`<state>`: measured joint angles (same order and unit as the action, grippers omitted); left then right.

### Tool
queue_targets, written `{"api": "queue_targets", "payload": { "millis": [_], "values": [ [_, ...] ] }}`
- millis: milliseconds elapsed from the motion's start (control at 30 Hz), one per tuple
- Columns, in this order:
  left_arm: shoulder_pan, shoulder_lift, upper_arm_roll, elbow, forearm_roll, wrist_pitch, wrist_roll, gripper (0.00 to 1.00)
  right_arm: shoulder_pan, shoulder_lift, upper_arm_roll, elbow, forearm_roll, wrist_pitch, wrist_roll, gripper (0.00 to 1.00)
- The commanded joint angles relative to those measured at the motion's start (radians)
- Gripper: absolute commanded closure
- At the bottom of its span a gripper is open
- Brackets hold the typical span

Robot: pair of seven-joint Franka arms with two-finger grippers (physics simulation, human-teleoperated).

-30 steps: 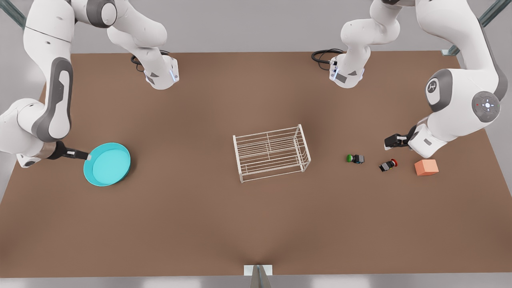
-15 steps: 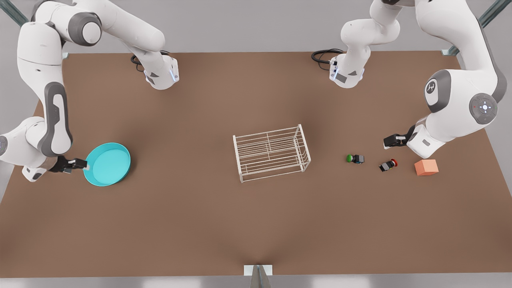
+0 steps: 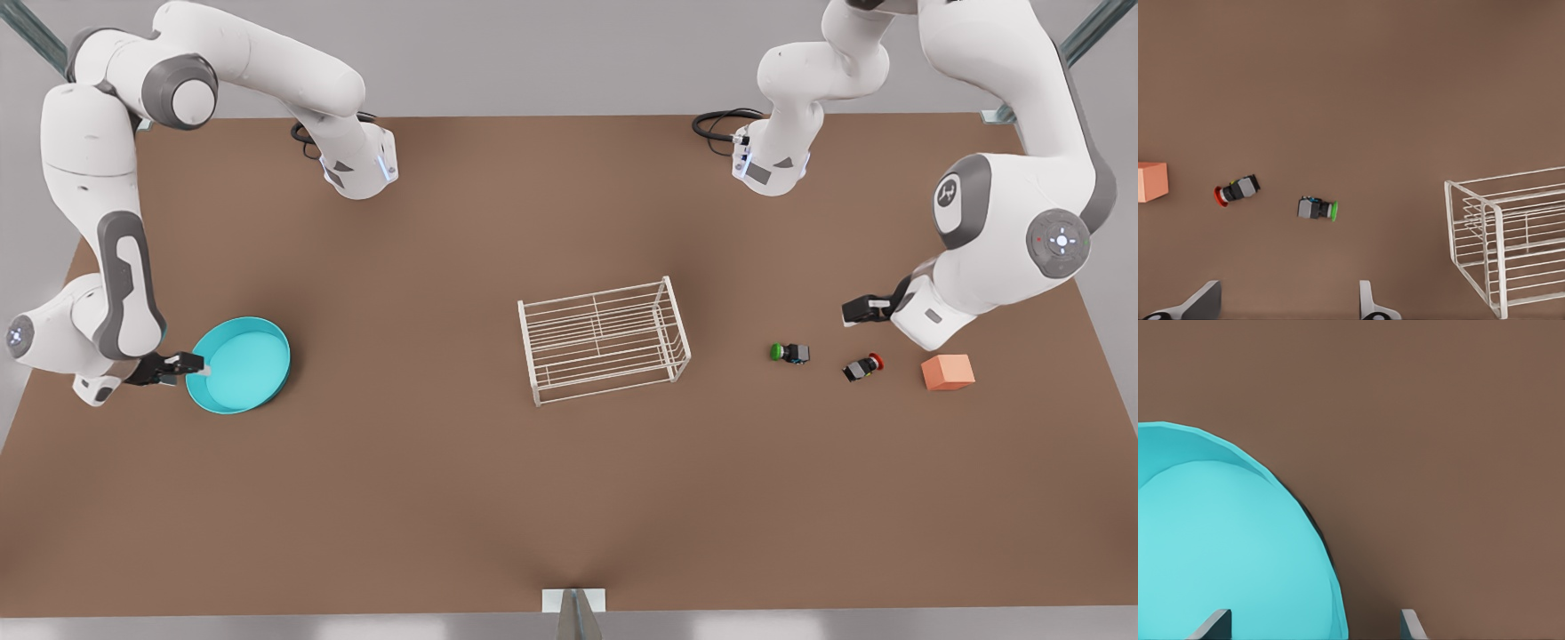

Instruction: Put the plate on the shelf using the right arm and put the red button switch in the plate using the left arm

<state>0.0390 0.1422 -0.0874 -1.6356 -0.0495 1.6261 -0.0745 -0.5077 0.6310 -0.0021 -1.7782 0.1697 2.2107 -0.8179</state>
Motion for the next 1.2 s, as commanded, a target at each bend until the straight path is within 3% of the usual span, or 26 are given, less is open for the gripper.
{"api": "queue_targets", "payload": {
  "millis": [0,167,333,400,467,633,800,1100,1133,1167],
  "values": [
    [0.002,0.016,0.0,0.0,0.006,0.024,-0.008,0.0,-0.002,0.007,-0.001,0.0,0.007,-0.003,-0.032,0.08],
    [0.01,0.031,0.009,0.014,0.036,0.057,-0.002,0.0,-0.002,0.016,-0.004,0.002,0.001,-0.003,-0.041,0.18],
    [0.002,0.0,0.001,0.01,0.034,-0.015,-0.013,0.0,-0.002,0.018,-0.006,0.006,-0.003,-0.003,-0.047,0.4],
    [0.002,0.0,0.001,0.01,0.034,-0.015,-0.013,0.0,-0.002,0.018,-0.006,0.01,-0.003,-0.003,-0.049,0.45],
    [0.002,0.0,0.001,0.01,0.034,-0.015,-0.013,0.0,-0.002,0.018,-0.007,0.01,-0.004,-0.003,-0.058,0.56],
    [0.002,0.0,0.001,0.008,0.034,-0.015,-0.013,0.0,-0.002,0.029,-0.007,0.017,-0.003,-0.003,-0.058,0.57],
    [0.002,0.0,0.001,0.007,0.034,-0.015,-0.014,0.0,-0.003,0.029,-0.007,0.017,-0.004,-0.005,-0.06,0.69],
    [0.005,0.005,0.006,0.01,0.037,-0.008,-0.027,0.0,-0.002,0.006,-0.004,0.031,0.004,-0.085,-0.053,0.76],
    [0.019,0.002,0.009,0.011,0.036,0.0,-0.227,0.04,0.0,-0.002,-0.004,0.031,0.005,-0.098,-0.052,0.76],
    [0.024,0.007,0.011,0.014,0.037,0.046,-0.503,0.01,0.0,-0.005,-0.004,0.031,0.005,-0.109,-0.052,0.77]
  ]
}}
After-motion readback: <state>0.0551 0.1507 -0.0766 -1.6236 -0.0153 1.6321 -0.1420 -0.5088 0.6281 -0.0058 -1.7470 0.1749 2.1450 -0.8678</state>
